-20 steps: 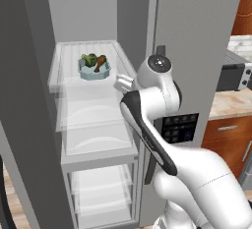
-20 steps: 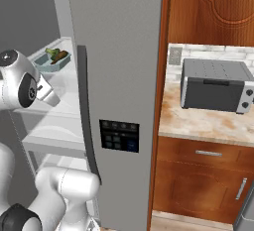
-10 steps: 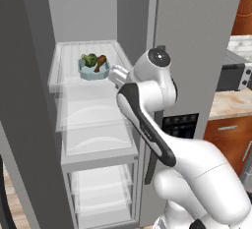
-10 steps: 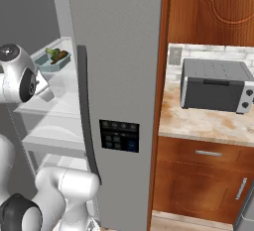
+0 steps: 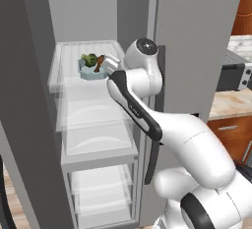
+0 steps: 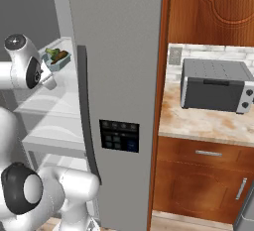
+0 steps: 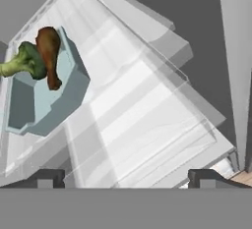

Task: Place the tupperware containing the chicken drumstick and broccoli meal in the microwave. Close the microwave door and press the start button to reheat the meal.

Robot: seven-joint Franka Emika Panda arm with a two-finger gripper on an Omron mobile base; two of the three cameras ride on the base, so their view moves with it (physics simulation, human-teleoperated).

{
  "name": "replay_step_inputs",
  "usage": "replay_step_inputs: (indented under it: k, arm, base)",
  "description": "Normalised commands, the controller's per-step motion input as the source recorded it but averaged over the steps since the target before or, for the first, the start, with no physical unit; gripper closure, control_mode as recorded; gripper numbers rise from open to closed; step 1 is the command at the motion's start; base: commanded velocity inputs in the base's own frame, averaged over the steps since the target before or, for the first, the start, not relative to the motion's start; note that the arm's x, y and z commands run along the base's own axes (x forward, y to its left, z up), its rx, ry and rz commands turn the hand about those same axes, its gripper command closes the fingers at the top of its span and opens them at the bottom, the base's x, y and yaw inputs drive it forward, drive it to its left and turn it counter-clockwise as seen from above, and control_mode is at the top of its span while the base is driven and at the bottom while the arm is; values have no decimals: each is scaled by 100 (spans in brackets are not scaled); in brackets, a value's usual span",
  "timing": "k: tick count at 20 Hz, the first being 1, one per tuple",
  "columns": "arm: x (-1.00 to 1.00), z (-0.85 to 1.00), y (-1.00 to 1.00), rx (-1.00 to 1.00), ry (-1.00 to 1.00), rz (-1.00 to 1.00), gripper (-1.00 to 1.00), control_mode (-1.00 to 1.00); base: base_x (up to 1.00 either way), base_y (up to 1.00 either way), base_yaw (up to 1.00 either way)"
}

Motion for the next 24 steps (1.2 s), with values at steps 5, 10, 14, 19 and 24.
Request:
replay_step_inputs:
  k: [5,10,14,19,24]
  arm:
    - [68,0,17,0,4,-2,-100,-100]
    - [60,0,21,0,5,-1,-100,-100]
    - [51,0,29,0,5,-4,-100,-100]
    - [37,0,29,0,9,-7,-100,-100]
    - [33,-6,25,0,12,-11,-100,-100]
  base:
    - [0,0,0]
    - [0,0,0]
    - [0,0,0]
    - [0,0,0]
    - [0,0,0]
